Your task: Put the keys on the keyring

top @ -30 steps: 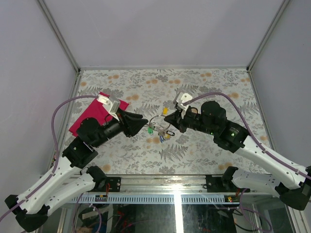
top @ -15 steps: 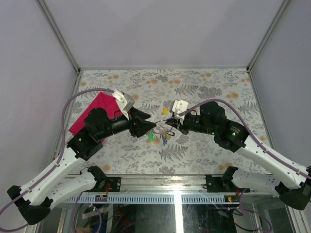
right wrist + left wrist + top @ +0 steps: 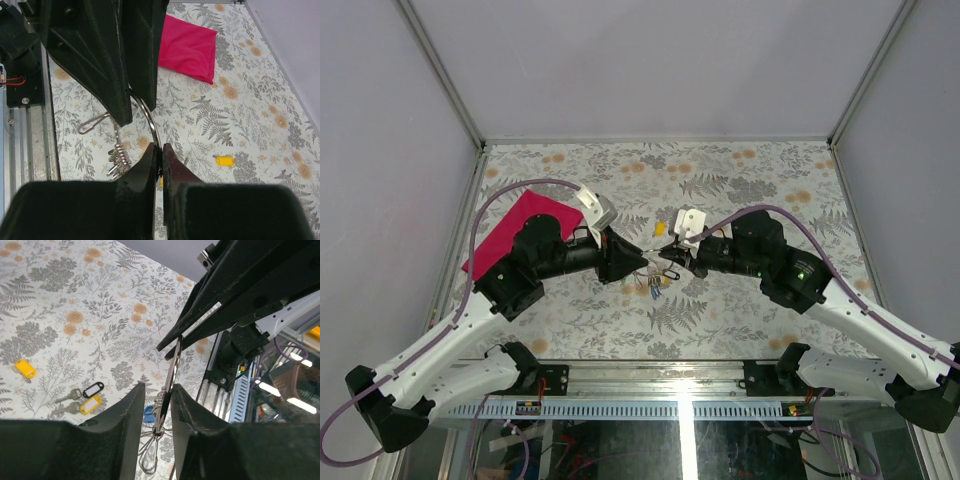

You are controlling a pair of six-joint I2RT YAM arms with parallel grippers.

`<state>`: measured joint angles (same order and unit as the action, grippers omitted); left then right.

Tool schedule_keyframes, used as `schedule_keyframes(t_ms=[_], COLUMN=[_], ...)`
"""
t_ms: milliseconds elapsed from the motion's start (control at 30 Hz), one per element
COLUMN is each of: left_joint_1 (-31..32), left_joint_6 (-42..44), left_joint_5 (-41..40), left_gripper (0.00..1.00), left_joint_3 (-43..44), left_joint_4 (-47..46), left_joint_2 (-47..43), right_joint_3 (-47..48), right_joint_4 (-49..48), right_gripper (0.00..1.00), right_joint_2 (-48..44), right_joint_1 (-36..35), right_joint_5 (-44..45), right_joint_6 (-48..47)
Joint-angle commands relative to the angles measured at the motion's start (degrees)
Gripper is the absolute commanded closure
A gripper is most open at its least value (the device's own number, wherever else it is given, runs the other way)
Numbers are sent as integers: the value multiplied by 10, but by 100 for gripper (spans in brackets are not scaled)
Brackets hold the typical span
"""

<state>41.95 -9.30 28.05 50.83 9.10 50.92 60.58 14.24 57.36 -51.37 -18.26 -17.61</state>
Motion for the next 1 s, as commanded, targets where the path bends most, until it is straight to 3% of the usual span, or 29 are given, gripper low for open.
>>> schedule_keyframes(t_ms=[0, 100, 200, 333, 467, 667, 967], left_joint_1=[-1, -1, 0, -1, -1, -1, -1], left_joint_6=[8, 4, 0, -3, -4, -8, -29], left_joint_5=[17, 20, 19, 1, -12, -34, -94], left_gripper=[80, 96, 100, 100, 100, 100, 100], left_joint_3=[26, 27, 27, 25, 26, 39, 60], left_joint_4=[-13, -18, -22, -27, -25, -5, -1], left_joint_2=[5, 6, 2, -23, -55, -82, -91], right_joint_3=[19, 15, 11, -1, -44, -138, -199], right_joint_4=[-52, -60, -69, -85, -125, -218, -334], right_gripper=[100, 100, 97, 70, 59, 54, 55], right_joint_2=[-7, -13, -21, -43, -84, -138, -116], right_joint_1=[-2, -2, -2, -2, -2, -1, -3], right_joint_5=[-18, -20, -21, -14, -7, -27, -22], right_joint_6=[-1, 3, 5, 11, 26, 58, 84])
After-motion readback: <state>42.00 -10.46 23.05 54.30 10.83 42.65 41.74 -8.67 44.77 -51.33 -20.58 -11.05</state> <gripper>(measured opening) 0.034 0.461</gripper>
